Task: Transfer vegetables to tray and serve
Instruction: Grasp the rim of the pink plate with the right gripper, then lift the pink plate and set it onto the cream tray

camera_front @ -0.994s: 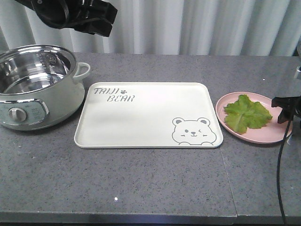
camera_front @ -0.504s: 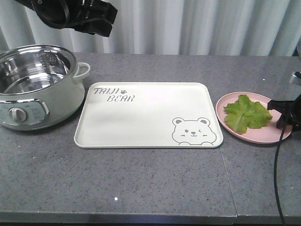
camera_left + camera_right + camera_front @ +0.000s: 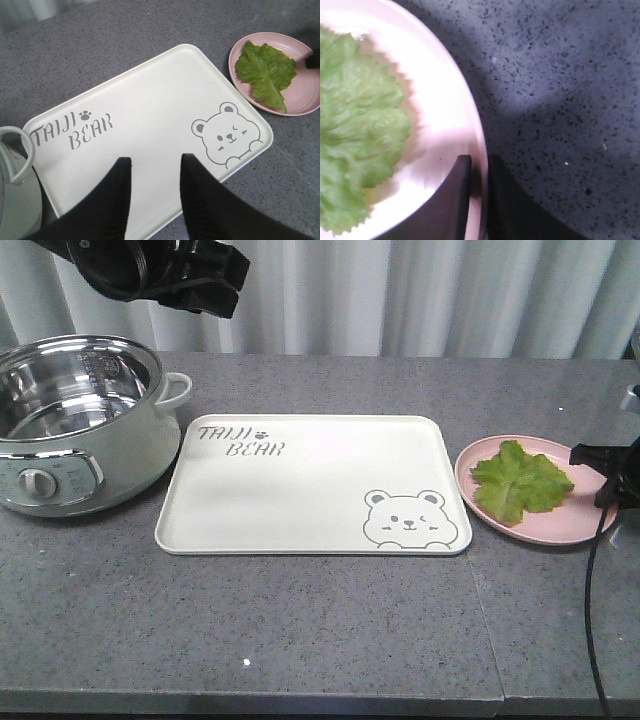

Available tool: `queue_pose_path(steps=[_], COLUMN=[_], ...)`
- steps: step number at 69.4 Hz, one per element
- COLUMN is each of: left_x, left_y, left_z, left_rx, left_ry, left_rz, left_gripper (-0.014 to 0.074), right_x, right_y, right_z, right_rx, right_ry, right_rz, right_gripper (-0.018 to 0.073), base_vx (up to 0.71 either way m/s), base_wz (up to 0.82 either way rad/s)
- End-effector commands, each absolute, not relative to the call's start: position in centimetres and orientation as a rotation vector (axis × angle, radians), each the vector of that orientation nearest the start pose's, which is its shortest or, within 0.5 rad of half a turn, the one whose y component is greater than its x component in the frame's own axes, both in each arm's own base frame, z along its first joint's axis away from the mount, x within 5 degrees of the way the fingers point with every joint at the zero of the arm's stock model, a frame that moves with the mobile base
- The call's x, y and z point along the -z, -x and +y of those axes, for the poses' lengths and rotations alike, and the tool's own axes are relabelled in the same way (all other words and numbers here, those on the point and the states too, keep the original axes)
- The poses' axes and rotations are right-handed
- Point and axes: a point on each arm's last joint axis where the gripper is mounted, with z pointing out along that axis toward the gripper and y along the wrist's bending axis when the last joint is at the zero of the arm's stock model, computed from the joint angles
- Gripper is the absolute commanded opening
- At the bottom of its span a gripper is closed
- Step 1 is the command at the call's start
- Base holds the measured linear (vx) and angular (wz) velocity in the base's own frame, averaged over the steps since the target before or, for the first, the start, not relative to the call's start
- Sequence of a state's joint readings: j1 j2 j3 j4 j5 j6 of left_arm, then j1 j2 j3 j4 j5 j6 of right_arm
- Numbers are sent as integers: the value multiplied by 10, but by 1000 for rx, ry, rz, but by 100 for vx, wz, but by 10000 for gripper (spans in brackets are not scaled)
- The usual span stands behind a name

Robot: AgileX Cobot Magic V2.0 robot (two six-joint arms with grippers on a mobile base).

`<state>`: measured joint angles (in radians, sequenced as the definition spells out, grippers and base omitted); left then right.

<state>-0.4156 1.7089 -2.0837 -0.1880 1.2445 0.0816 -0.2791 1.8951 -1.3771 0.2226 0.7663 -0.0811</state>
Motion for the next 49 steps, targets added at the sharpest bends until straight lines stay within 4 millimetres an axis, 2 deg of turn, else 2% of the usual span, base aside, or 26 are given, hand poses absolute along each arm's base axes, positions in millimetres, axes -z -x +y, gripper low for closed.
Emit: queue_pose_path(steps=[1, 19, 26, 34, 49], left_x=[-492, -492, -492, -492, -491], left_y=[-305, -305, -305, -305, -304], left_z=[-156, -156, -156, -156, -156], left_rx=[441, 441, 441, 441, 439], left_ry=[-572, -572, -572, -572, -577], left_rz=[2175, 2174, 2174, 2175, 2186], left_gripper=[230, 230, 230, 230, 230], right_x=[-245, -274, -286, -297, -305], right_y=[-381, -357, -349, -347, -352], right_z=[-102, -135, -142, -138, -125], right_rx=[-110, -165, -222, -285, -490], right_ry=[-413, -495, -520, -495, -447], right_rz=[2607, 2522, 2468, 2418, 2340], right_gripper=[-8, -8, -7, -5, -4], base_vx=[0, 0, 0, 0, 0], base_wz=[0, 0, 0, 0, 0])
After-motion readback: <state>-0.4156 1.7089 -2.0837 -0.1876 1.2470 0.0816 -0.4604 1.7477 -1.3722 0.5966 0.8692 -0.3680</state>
